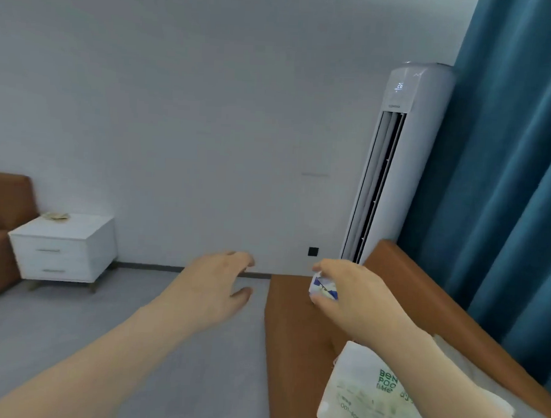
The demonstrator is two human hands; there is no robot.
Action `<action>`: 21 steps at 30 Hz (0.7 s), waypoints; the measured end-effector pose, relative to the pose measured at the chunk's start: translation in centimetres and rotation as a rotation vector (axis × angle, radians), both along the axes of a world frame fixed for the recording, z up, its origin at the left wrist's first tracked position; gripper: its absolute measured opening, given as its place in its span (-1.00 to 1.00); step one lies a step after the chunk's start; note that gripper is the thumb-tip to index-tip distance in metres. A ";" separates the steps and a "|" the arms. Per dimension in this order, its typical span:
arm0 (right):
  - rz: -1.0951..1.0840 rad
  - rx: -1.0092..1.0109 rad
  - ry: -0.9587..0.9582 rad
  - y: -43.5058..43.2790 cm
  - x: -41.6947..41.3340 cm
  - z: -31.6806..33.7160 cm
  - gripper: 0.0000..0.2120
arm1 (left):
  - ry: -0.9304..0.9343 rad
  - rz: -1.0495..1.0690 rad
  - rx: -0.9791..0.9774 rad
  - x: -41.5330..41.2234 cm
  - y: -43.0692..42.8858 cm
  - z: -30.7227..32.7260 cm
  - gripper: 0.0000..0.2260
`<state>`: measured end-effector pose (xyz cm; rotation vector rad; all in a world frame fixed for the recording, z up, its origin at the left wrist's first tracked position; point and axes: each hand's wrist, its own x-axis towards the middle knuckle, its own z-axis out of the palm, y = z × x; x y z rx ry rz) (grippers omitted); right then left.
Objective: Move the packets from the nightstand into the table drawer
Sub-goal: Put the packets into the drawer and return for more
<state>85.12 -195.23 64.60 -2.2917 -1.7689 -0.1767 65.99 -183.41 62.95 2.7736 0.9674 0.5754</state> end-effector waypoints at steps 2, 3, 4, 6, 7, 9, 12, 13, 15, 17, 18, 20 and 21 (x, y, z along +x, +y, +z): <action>0.052 -0.002 0.012 4.6 0.7 -0.3 -0.58 | -0.004 0.048 0.008 0.2 4.0 -0.4 -0.65; 0.077 -0.003 0.018 7.0 1.0 -0.4 -0.58 | -0.006 0.069 0.008 0.3 6.1 -0.5 -0.65; 0.099 -0.004 0.025 9.4 1.3 -0.4 -0.58 | -0.009 0.086 0.011 0.3 8.1 -0.6 -0.65; 0.132 -0.014 0.043 14.1 2.0 -0.3 -0.57 | -0.007 0.112 0.007 0.4 12.3 -0.7 -0.65; 0.141 -0.023 0.053 16.4 2.3 -0.1 -0.57 | -0.002 0.123 0.005 0.4 14.4 -0.6 -0.65; 0.149 -0.028 0.056 21.1 2.9 0.2 -0.57 | 0.010 0.144 0.009 0.8 18.9 -0.3 -0.65; 0.162 -0.026 0.070 27.6 4.5 0.0 -0.58 | -0.001 0.176 0.005 2.1 25.3 -0.1 -0.66; 0.171 -0.028 0.078 29.6 5.1 -0.3 -0.58 | -0.004 0.184 0.001 2.6 27.1 -0.3 -0.66; 0.196 -0.032 0.086 33.7 6.5 -0.8 -0.58 | 0.001 0.200 -0.011 3.9 30.6 -1.1 -0.66; 0.224 -0.034 0.086 37.8 8.2 -1.2 -0.57 | 0.021 0.223 -0.018 5.2 34.1 -1.7 -0.66; 0.239 -0.026 0.081 40.0 9.1 -1.5 -0.56 | 0.025 0.241 -0.009 5.9 35.9 -2.0 -0.66; 0.273 -0.024 0.074 44.4 10.8 -1.9 -0.55 | 0.016 0.287 -0.005 7.2 39.1 -2.6 -0.66; 0.294 -0.025 0.076 46.6 11.5 -2.0 -0.55 | 0.010 0.310 -0.013 7.8 40.7 -2.8 -0.66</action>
